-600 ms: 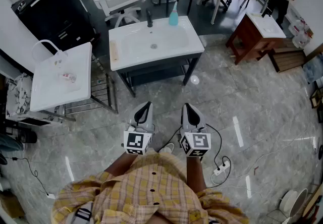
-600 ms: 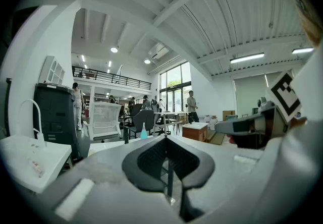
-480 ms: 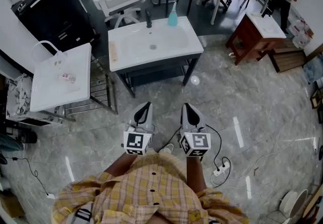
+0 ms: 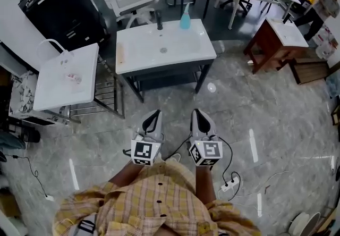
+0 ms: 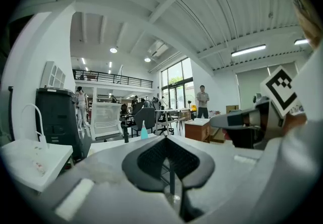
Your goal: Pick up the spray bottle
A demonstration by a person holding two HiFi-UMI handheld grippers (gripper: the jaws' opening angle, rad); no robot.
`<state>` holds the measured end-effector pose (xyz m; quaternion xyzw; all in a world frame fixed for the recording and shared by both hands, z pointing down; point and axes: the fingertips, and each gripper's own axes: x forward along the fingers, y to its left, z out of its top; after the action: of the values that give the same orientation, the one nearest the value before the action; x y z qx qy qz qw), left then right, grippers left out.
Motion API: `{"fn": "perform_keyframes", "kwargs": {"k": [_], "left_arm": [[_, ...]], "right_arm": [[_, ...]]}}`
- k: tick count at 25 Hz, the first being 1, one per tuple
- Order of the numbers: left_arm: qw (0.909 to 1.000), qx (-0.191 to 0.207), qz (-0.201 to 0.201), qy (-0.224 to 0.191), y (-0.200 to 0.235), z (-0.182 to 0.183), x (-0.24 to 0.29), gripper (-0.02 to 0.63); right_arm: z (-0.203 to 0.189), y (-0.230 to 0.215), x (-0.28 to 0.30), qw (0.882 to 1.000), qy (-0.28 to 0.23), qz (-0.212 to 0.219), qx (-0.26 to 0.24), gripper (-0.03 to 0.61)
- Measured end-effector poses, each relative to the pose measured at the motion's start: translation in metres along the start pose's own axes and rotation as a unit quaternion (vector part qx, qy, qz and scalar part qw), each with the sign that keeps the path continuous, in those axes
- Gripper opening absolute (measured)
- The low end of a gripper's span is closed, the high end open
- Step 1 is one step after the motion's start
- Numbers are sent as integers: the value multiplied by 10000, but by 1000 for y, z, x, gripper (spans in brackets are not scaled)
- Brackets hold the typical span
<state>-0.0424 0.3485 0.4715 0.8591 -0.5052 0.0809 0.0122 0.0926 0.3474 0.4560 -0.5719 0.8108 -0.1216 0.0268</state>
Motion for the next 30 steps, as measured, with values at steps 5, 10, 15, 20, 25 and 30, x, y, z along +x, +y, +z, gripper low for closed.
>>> {"fn": "perform_keyframes", "kwargs": {"k": [5, 10, 15, 20, 25, 30], "left_arm": [[9999, -11, 88, 142, 0, -8, 10, -2], [9997, -120, 100, 207, 6, -16, 32, -2], [9995, -248, 125, 147, 18, -15, 66, -2], [9993, -295, 202, 103, 44, -12, 107, -2], [9991, -367, 177, 118, 81, -4, 163, -2], [9992, -390, 59, 109, 122, 12, 221, -2]], "right_arm": [[-7, -7, 10, 9997, 36, 174, 190, 2], [-13, -20, 28, 9996, 175, 128, 181, 2], [-10, -33, 58, 9994, 300, 156, 73, 2], [-4, -44, 103, 9992, 347, 196, 7, 2], [7, -59, 165, 9990, 425, 158, -62, 2], [27, -77, 231, 9990, 438, -48, -67, 2]]}}
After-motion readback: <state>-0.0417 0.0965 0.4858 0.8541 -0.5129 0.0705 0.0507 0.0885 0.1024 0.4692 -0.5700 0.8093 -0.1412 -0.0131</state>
